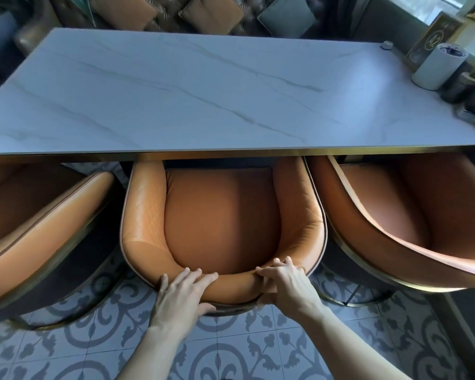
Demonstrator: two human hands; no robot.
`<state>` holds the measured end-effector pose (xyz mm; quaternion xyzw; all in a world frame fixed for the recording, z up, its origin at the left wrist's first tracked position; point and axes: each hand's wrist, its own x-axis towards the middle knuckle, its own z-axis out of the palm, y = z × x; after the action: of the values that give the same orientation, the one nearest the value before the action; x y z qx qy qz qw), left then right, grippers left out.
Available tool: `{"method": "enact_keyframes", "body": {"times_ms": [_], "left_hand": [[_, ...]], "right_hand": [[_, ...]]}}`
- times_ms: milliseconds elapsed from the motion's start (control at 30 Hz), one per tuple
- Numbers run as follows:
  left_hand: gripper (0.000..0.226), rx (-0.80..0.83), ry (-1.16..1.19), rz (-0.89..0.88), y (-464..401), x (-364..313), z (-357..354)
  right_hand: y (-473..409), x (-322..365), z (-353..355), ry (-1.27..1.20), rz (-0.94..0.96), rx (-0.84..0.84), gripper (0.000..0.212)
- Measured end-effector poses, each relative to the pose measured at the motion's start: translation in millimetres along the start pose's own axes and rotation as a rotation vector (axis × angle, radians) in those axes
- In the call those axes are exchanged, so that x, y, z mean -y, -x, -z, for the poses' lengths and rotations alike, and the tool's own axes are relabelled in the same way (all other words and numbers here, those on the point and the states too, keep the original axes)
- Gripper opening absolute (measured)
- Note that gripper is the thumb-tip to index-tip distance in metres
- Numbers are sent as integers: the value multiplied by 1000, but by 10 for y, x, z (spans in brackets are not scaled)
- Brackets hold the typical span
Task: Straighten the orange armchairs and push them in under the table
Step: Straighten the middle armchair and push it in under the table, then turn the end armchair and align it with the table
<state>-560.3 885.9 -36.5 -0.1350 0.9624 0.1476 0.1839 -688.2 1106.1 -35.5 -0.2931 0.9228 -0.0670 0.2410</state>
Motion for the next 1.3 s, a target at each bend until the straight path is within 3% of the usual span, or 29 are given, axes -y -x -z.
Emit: {"method": "enact_keyframes", "body": {"times_ms": [233,533,767,1033,1300], "left_hand": [[71,72,7,14,154,-138,248],[86,50,7,100,557,62,990],[100,29,28,128,841,420,1505],[102,-71,45,138,1278,1174,1878],[100,-200,97,158,2158,2640,2209]], "right_hand": [[195,112,78,70,-10,26,78],[363,563,694,60,-46,133,109],[485,949,1067,87,-70,156,113],[480,1801,1188,149,-60,98,122],[503,3336,909,164,-25,19,119]]}}
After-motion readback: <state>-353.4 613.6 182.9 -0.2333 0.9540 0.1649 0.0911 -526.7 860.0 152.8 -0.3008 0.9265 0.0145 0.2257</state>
